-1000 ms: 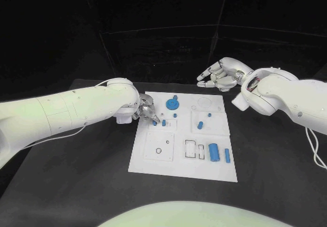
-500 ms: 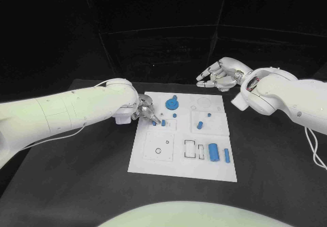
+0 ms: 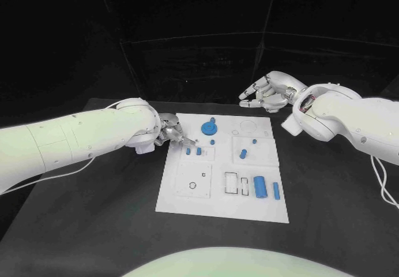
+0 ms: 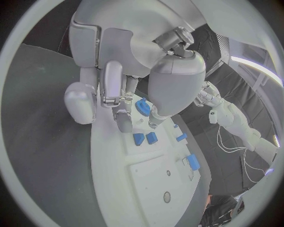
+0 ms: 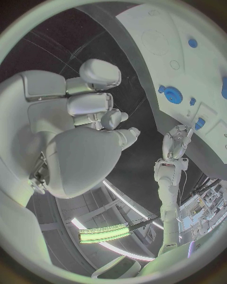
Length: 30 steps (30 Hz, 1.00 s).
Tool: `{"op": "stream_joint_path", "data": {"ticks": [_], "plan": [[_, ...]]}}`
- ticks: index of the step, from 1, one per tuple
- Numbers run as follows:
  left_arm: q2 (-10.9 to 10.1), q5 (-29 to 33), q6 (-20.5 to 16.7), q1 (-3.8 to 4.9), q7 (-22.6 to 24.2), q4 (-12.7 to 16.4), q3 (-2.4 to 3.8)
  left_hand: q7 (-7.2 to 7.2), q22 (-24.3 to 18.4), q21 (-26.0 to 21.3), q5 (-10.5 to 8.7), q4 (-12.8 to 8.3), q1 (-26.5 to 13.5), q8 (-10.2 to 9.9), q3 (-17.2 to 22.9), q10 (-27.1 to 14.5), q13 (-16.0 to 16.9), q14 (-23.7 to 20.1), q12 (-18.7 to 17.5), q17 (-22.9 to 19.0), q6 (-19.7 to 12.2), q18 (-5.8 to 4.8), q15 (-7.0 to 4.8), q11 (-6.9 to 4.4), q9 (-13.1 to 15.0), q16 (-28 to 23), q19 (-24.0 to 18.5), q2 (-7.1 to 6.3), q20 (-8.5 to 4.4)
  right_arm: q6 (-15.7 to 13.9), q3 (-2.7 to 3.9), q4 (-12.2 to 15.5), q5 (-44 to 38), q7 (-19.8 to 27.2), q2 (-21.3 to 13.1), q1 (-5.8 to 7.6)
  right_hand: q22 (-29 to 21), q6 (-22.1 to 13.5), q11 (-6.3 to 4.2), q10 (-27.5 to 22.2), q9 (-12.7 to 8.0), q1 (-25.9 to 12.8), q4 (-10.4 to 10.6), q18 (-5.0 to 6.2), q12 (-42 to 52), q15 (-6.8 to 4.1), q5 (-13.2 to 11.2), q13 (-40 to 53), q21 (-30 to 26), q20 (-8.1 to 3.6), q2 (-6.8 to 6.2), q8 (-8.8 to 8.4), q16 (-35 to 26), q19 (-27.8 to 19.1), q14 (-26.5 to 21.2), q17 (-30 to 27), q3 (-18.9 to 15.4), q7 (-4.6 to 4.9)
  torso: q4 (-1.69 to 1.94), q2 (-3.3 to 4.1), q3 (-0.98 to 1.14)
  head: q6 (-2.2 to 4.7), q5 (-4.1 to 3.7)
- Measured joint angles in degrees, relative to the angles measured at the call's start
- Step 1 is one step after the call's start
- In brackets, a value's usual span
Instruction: Assemble the parts on the task board
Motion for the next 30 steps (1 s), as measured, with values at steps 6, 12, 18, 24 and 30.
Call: {"op": "stream_joint_path", "data": {"ticks": [6,12,18,24,30], "plan": [[-1.0,3.4,-5.1,0.00,5.2,0.7,0.01,3.52,-23.4,-20.1,0.00,-0.2,5.9,-3.2,-2.5,-8.7,-3.2,-2.1,-4.9,-9.2,-7.0,3.58,3.30,3.38,-2.5,-11.5,-10.5,1.13,2.31,0.0,-0.01,-0.1,0.0,0.0,0.0,0.00,-0.3,0.0,0.21,-0.2,0.0,0.0,-0.2,0.00,-0.2,0.00,0.0,-0.1,-0.3,-0.01,0.00,0.00,-0.3,-0.4,0.0,-0.4,0.2,0.00,0.00,0.00,0.02,0.21,-0.13],[-0.3,5.6,-8.2,0.00,11.9,0.5,-0.05,6.23,-29.0,-28.2,0.00,-5.1,15.3,-6.1,-2.3,-16.6,-7.9,-12.9,-10.3,-29.1,-10.5,3.58,5.92,6.39,-6.9,-26.2,-14.3,2.66,5.11,0.0,-0.01,-0.4,0.0,0.1,0.1,-0.01,-1.6,0.0,0.01,-1.1,0.0,0.3,-0.3,0.06,-1.3,0.00,0.0,-1.0,-1.2,0.12,0.30,0.00,-1.5,-1.5,0.0,-1.6,0.3,0.00,0.00,0.03,-0.01,0.71,-0.47],[2.2,5.6,-11.7,-0.82,19.8,-0.6,-0.05,6.88,-31.4,-31.8,0.01,-12.4,25.6,-11.8,3.1,-20.7,-14.7,-17.5,-17.8,-37.3,-7.7,4.44,6.62,7.34,-13.4,-31.4,-14.9,3.41,5.69,0.0,-0.01,-0.6,0.0,0.2,0.4,-0.03,-4.1,0.0,0.09,-3.2,-0.1,0.5,-0.6,0.93,-5.1,0.00,0.2,-4.5,-3.0,-0.04,0.54,0.25,-3.7,-3.1,0.0,-4.0,0.6,0.00,-0.03,0.10,-0.03,1.36,-1.08],[4.8,-0.8,-14.3,-1.45,25.0,-2.7,-0.08,6.52,-31.6,-31.6,0.01,-15.9,24.4,-19.3,7.6,-17.6,-22.4,-12.7,-25.3,-34.5,-1.2,4.46,6.41,7.28,-20.4,-26.9,-11.4,0.82,5.50,-0.1,-0.02,-0.7,0.0,0.4,0.6,-0.03,-4.8,0.0,-0.01,-3.7,-0.1,0.5,-0.6,0.93,-6.6,0.00,0.2,-6.0,-3.3,0.08,0.54,0.25,-4.1,-3.4,0.0,-4.7,0.6,0.00,-0.18,0.14,0.00,1.74,-1.58],[6.9,-9.5,-15.6,-2.29,27.6,-4.6,-0.07,6.12,-29.6,-27.7,0.01,-17.6,22.5,-23.0,9.3,-15.1,-26.1,-2.9,-28.2,-19.4,2.0,4.46,5.80,6.92,-23.7,-14.8,-5.2,-1.14,4.95,-0.1,-0.02,-0.7,-0.1,0.6,0.8,-0.05,-4.8,0.0,0.00,-3.7,-0.1,0.5,-0.6,0.92,-6.6,0.00,0.2,-6.0,-3.3,0.08,0.53,0.24,-4.1,-3.4,0.0,-4.7,0.6,0.00,-0.24,0.24,0.03,2.07,-1.89]]}}
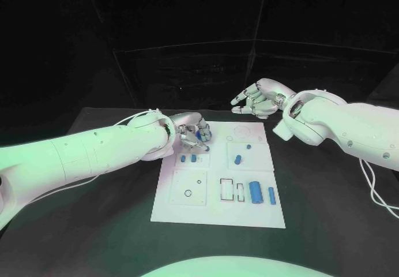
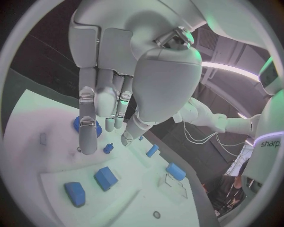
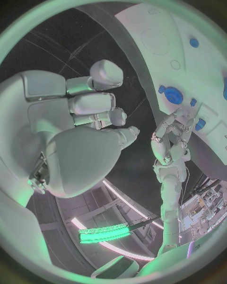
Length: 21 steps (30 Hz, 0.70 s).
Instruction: Assemble the parts on the task board
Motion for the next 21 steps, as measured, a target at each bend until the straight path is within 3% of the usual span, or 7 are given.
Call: {"op": "stream_joint_path", "data": {"ticks": [3,6,8,21], "plan": [[0.9,-3.4,-0.2,-0.24,0.3,-0.9,0.00,0.08,5.2,4.9,0.00,-0.3,-0.8,-1.0,0.3,0.5,-1.0,2.3,-0.6,4.6,0.7,-0.01,-0.21,-0.11,-0.9,3.3,2.8,0.03,-0.25,0.0,0.00,0.0,0.0,0.1,0.1,-0.01,0.0,0.0,0.00,0.0,0.0,0.0,0.0,0.00,0.0,0.00,0.0,0.0,0.0,0.00,0.00,0.00,0.0,0.0,0.0,0.0,0.0,0.00,0.01,0.00,0.03,0.05,-0.05],[2.0,-6.5,-0.2,-0.42,0.3,-1.9,0.00,-0.09,8.0,7.4,0.00,-0.4,-1.1,-1.5,0.4,0.6,-1.3,2.6,-1.0,6.0,1.1,-0.07,-0.20,-0.18,-1.5,4.3,4.0,-0.25,-0.46,0.0,0.00,0.0,-0.1,0.1,0.2,-0.01,0.0,0.0,0.00,0.0,0.0,0.0,0.0,0.00,0.0,0.00,0.0,0.0,0.0,0.00,0.00,0.00,0.0,0.0,0.0,0.0,0.0,0.00,0.03,-0.01,0.05,0.05,-0.06],[2.5,-8.2,-0.2,-0.55,0.3,-2.5,0.00,-0.12,9.1,8.4,0.00,-0.5,-1.4,-1.6,0.5,1.0,-1.3,2.6,-1.0,6.0,1.3,-0.89,-0.20,-0.19,-1.7,4.3,4.6,0.03,-0.38,0.0,0.00,0.0,-0.1,0.1,0.2,-0.01,0.0,0.0,0.00,0.0,0.0,0.0,0.0,0.00,0.0,0.00,0.0,0.0,0.0,0.00,0.00,0.00,0.0,0.0,0.0,0.0,0.0,0.00,0.03,-0.01,0.06,0.08,-0.02],[5.1,-12.8,0.8,-0.82,-0.5,-4.9,0.03,-0.23,11.3,10.3,0.00,-1.3,-1.7,-2.4,2.0,1.8,-1.4,2.7,-2.1,5.7,2.6,-0.89,-0.30,-0.39,-2.4,4.5,5.7,0.28,-0.61,0.0,-0.01,0.0,-0.2,0.2,0.4,-0.01,0.0,0.0,0.00,0.0,0.0,0.2,0.0,-0.01,0.0,0.00,0.0,-0.1,0.0,0.00,0.22,-0.01,-0.3,0.0,0.0,0.0,0.0,0.00,-0.02,-0.07,0.06,-0.08,-0.19]]}}
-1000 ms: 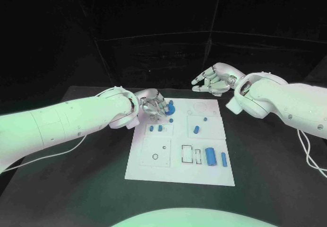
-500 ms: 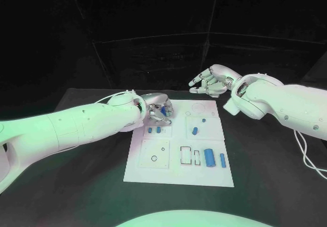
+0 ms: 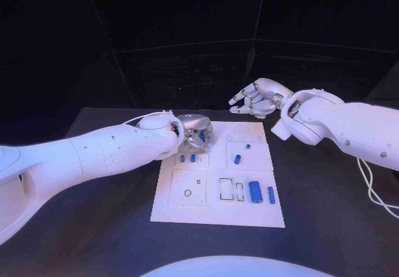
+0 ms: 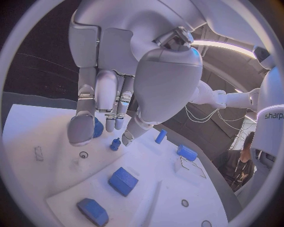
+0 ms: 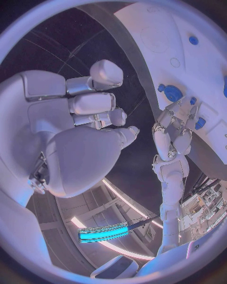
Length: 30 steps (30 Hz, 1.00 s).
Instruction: Assemble the parts on the task board
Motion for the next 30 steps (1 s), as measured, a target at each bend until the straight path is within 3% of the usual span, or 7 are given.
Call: {"op": "stream_joint_path", "data": {"ticks": [30], "plan": [[1.8,-2.4,4.0,-0.29,-2.2,-2.1,0.09,-0.47,2.0,1.4,0.00,-1.3,-0.6,-0.7,3.8,3.3,0.0,0.3,-1.8,-0.7,3.0,0.00,-0.31,-0.40,-0.9,0.2,0.4,0.96,-0.31,0.0,0.00,-0.1,-0.1,0.1,0.4,0.00,0.0,0.0,0.00,0.0,0.0,0.0,0.0,-0.01,0.0,0.00,0.0,0.0,0.0,0.00,0.00,0.02,0.0,0.0,0.0,0.0,0.0,0.00,0.12,-0.02,-0.03,-0.38,-0.05]]}}
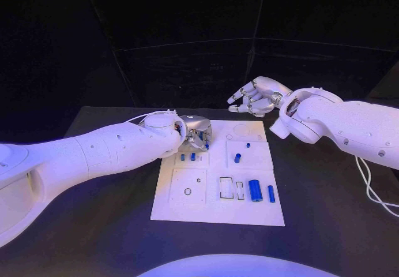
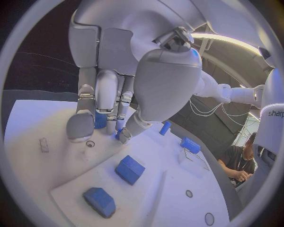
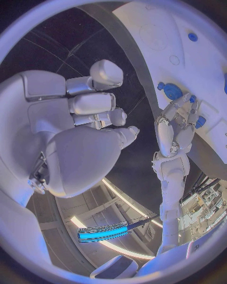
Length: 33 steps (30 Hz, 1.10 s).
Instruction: Assemble the parts on the task board
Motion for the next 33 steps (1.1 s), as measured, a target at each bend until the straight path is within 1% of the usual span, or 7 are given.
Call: {"op": "stream_joint_path", "data": {"ticks": [7,15,16,18,21,30,33], "plan": [[0.2,-0.1,0.3,-0.02,0.0,-0.2,0.08,-0.12,0.4,0.2,0.00,-0.2,-0.1,-0.2,0.3,0.5,0.0,0.0,-0.2,-0.1,0.3,0.00,-0.01,-0.32,-0.1,0.0,0.0,0.13,0.00,0.0,0.00,0.0,0.0,0.0,0.0,0.00,0.0,0.0,0.00,0.0,0.0,0.0,0.0,0.00,0.0,0.00,0.0,0.0,0.0,0.00,0.00,0.20,0.0,0.0,0.0,0.0,0.0,0.00,0.00,-0.01,0.01,-0.08,0.00],[0.5,-0.1,0.5,-0.11,0.0,-0.2,0.12,-0.21,1.0,0.7,0.00,-0.2,-0.4,-0.2,0.8,1.1,0.0,0.0,-0.6,-0.2,0.9,0.00,-0.04,-0.17,-0.3,0.0,0.2,0.42,-0.18,0.0,0.00,0.0,0.0,0.0,0.1,0.00,0.0,0.0,0.00,0.0,0.0,0.0,0.0,0.00,0.0,0.00,0.0,0.0,0.0,0.00,0.00,0.19,0.0,0.0,0.0,0.0,0.0,0.00,0.00,0.00,0.02,-0.15,-0.04],[0.5,-0.1,0.5,-0.11,0.0,-0.2,0.13,-0.05,1.2,1.0,0.00,-0.2,-0.5,-0.2,1.2,1.5,0.0,-0.2,-0.9,-0.2,1.2,-0.10,-0.22,-0.26,-0.3,0.0,0.2,0.49,-0.18,0.0,0.00,0.0,0.0,0.0,0.1,0.00,0.0,0.0,0.00,0.0,0.0,0.0,0.0,0.00,0.0,0.00,0.0,0.0,0.0,0.00,0.00,0.19,0.0,0.0,0.0,0.0,0.0,0.00,0.00,0.00,0.02,-0.15,-0.04],[0.5,-0.1,0.4,-0.13,0.1,-0.3,0.13,-0.07,1.5,1.2,0.00,-0.2,-0.9,-0.2,1.7,2.2,-0.1,-0.2,-1.0,-0.3,1.5,-0.90,-0.22,-0.31,-0.3,0.2,0.2,0.87,-0.18,0.0,0.00,0.0,0.0,0.0,0.1,0.00,0.0,0.0,0.00,0.0,0.0,0.0,0.0,0.00,0.0,0.00,0.0,0.0,0.0,0.00,0.00,0.19,0.0,0.0,0.0,0.0,0.0,0.00,0.00,0.00,0.01,-0.15,-0.04],[0.4,-0.1,0.1,-0.20,0.2,-0.3,0.13,0.06,2.1,1.7,0.00,-0.2,-0.9,-0.5,2.3,2.7,-0.1,-0.2,-1.6,-0.5,1.9,-0.90,-0.22,-0.37,-0.4,0.2,0.4,0.95,-0.38,0.0,0.00,-0.1,0.0,0.1,0.1,0.00,0.0,0.0,0.00,0.0,0.0,0.0,0.0,0.00,0.0,0.00,0.0,0.0,0.0,0.00,0.00,0.19,0.0,0.0,0.0,0.0,0.0,0.00,0.00,-0.01,0.01,-0.14,-0.05],[-1.2,0.0,-1.8,-0.49,1.1,0.8,0.08,0.18,3.3,2.7,-0.01,-1.0,-1.3,-1.2,4.7,4.5,-0.1,-0.2,-3.8,-0.8,3.3,-0.90,-0.22,-0.40,-0.8,0.5,0.4,1.25,-0.38,0.0,0.00,-0.1,0.0,0.1,0.1,0.00,0.0,0.0,0.00,0.0,0.0,0.0,0.0,0.00,0.0,0.00,0.0,0.0,-0.3,0.00,0.00,0.19,0.0,0.0,0.0,0.0,0.0,0.00,0.01,0.00,-0.01,0.07,-0.22],[-1.9,0.2,-2.6,-0.59,1.4,1.4,0.62,0.06,3.9,3.0,-0.02,-1.2,-1.3,-1.5,5.0,4.9,0.0,-0.2,-4.0,-1.0,3.4,-0.90,-0.22,-0.42,-0.8,0.5,0.6,1.25,-0.57,0.0,0.00,-0.1,0.0,0.1,0.1,0.00,0.0,0.0,0.00,0.0,0.0,0.0,0.0,0.00,0.0,0.00,0.0,0.0,-0.3,0.00,0.00,0.19,0.0,0.0,0.0,0.0,0.0,0.00,0.04,0.00,-0.03,0.10,-0.23]]}}
